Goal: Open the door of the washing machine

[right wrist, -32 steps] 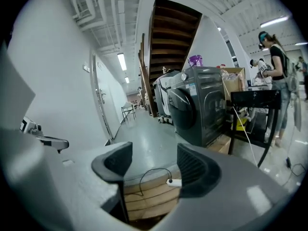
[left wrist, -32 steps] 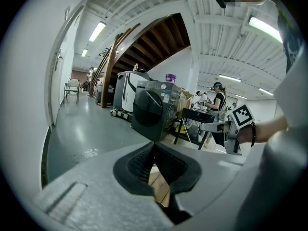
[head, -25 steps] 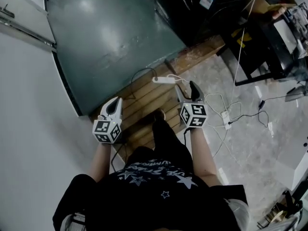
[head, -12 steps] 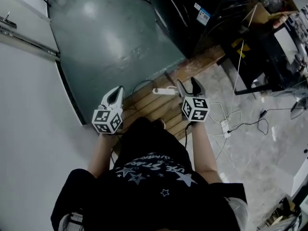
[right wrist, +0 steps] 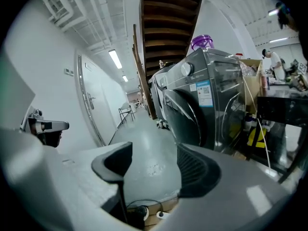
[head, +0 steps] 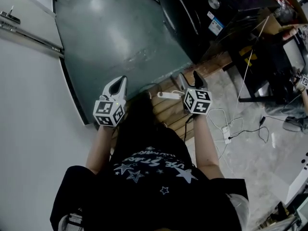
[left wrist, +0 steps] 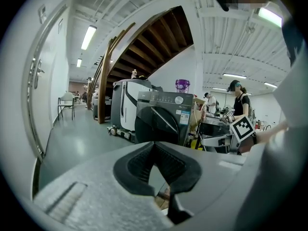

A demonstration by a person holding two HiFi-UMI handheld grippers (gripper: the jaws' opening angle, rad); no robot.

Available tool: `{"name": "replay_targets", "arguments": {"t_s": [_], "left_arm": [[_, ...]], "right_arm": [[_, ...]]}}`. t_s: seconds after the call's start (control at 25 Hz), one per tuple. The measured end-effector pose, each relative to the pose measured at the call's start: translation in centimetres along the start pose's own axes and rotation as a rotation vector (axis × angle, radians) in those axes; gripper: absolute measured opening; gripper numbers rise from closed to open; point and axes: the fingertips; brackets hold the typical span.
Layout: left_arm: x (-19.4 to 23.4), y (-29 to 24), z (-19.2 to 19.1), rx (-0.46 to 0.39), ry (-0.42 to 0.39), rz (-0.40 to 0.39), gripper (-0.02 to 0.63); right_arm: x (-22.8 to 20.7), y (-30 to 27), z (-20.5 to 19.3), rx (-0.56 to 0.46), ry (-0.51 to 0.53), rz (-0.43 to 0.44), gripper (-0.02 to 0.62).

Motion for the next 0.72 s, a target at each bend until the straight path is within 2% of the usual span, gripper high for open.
{"name": "replay_targets", "arguments": {"t_s": [0.12,0.28,0.48,0.72], "left_arm": [[2.0,-2.7,-0.4,0.026,0.006,-0.01,0.011],[4.6,-7.7,-1.2,0.074,0.026,-0.048,0.011],[6.4,-12.9,-1.5,0.142,0.024,-0.132,0.011],[8.3,-17.1,-0.8,0.176,0.035,-0.232,0.011]], "right_arm": [[-0.9,-3.8,0.6,0.017,0.022,-0.021,0.295],[-3.8,-9.3,1.9,0.033,0.054,-0.097,0.295],[-7.0,-14.5,4.1,0.045,0.074,-0.2,0.295],[-9.4,-17.9,6.9,0.071,0.119,-0.306,0.295]]}}
Point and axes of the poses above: the fingertips, and each gripper's own axes: y backward along the fingers, x to its left, z out of its top, and after that the axes turned 10 degrees about -x, right-handed
